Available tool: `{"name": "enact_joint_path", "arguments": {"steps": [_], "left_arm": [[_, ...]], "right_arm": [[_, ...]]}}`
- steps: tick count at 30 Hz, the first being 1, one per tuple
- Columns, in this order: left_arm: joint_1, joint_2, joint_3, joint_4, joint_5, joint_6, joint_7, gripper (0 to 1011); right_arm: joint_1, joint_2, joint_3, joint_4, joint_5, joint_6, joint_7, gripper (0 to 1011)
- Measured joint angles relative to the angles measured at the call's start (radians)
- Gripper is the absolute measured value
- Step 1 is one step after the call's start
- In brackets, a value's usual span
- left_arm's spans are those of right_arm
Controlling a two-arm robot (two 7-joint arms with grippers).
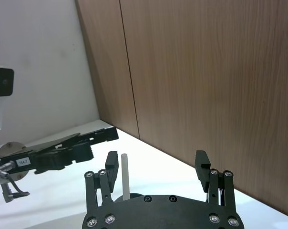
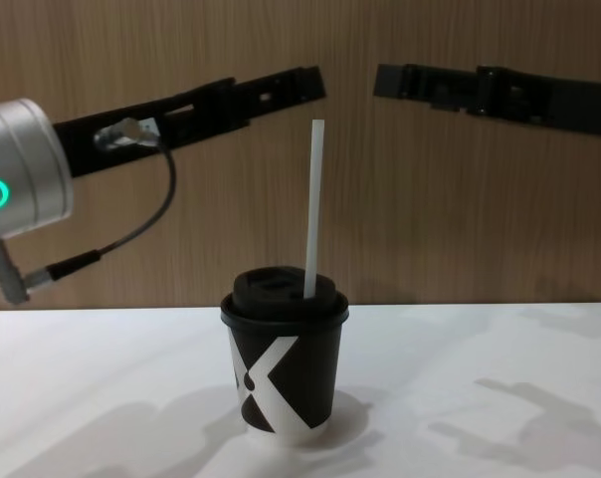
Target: Pick up the straw with one hand, pass it to the other hand, and insert it into the cup.
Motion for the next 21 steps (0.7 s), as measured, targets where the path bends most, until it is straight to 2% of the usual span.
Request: {"name": "enact_joint_path", "arguments": {"steps": [9,21], "left_arm": [[0.053,0.032,-0.025,-0.043,-0.029,-0.015,-0.003,1003],[0.080,0.051,-0.036,-0.064,-0.041,-0.027,-0.006,1003]], "right_arm": [[0.000,0.000,0.000,0.000,0.000,0.000,0.000,1001],[0.000,0.000,0.000,0.000,0.000,0.000,0.000,1001]]}}
